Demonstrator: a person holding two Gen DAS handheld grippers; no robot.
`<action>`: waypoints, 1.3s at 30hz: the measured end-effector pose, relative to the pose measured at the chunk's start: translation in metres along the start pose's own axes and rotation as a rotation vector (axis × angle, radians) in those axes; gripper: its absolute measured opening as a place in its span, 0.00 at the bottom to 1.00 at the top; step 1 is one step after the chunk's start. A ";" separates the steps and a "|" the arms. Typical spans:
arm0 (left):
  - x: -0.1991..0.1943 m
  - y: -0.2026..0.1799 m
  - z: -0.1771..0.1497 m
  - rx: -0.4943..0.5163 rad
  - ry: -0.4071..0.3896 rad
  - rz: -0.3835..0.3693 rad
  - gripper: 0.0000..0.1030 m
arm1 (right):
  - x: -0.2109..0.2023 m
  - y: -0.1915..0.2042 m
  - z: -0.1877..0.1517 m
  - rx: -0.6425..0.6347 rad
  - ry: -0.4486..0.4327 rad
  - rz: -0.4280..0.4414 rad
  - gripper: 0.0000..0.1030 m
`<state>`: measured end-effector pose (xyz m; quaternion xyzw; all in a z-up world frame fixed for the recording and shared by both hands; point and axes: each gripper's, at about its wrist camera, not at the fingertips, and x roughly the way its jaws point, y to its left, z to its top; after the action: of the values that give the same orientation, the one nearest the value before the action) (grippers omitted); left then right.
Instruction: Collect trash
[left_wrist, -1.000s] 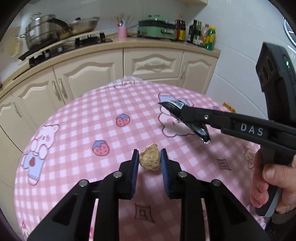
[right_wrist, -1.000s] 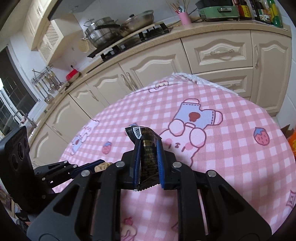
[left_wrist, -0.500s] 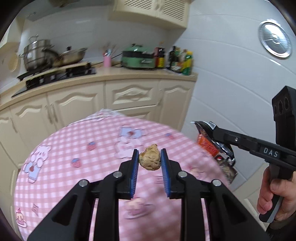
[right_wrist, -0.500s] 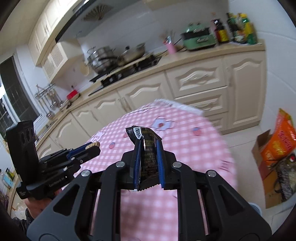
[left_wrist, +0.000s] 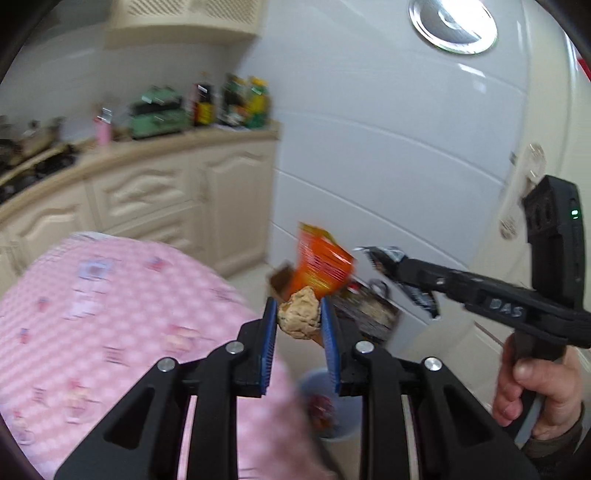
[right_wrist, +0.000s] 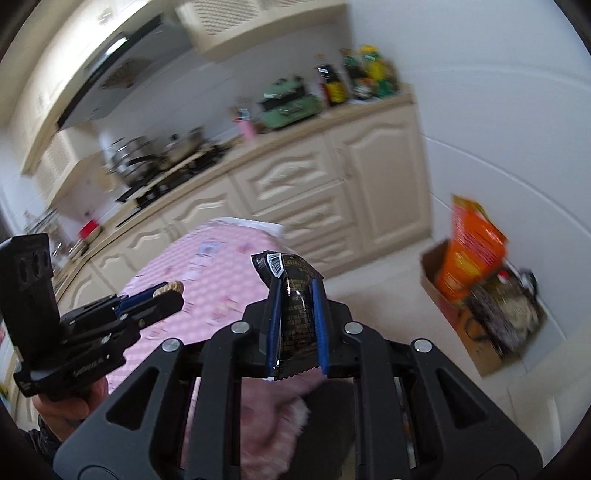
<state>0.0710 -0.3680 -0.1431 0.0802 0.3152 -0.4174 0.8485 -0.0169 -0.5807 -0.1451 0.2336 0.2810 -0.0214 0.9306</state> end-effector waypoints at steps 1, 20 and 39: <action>0.015 -0.014 -0.004 0.018 0.023 -0.015 0.22 | 0.000 -0.013 -0.007 0.026 0.011 -0.017 0.17; 0.226 -0.094 -0.081 0.081 0.503 -0.132 0.27 | 0.085 -0.194 -0.123 0.454 0.266 -0.138 0.20; 0.200 -0.089 -0.062 0.067 0.422 -0.005 0.87 | 0.070 -0.202 -0.121 0.491 0.245 -0.225 0.94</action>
<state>0.0648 -0.5322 -0.3008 0.1932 0.4720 -0.4035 0.7597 -0.0545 -0.6993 -0.3568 0.4198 0.4017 -0.1636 0.7973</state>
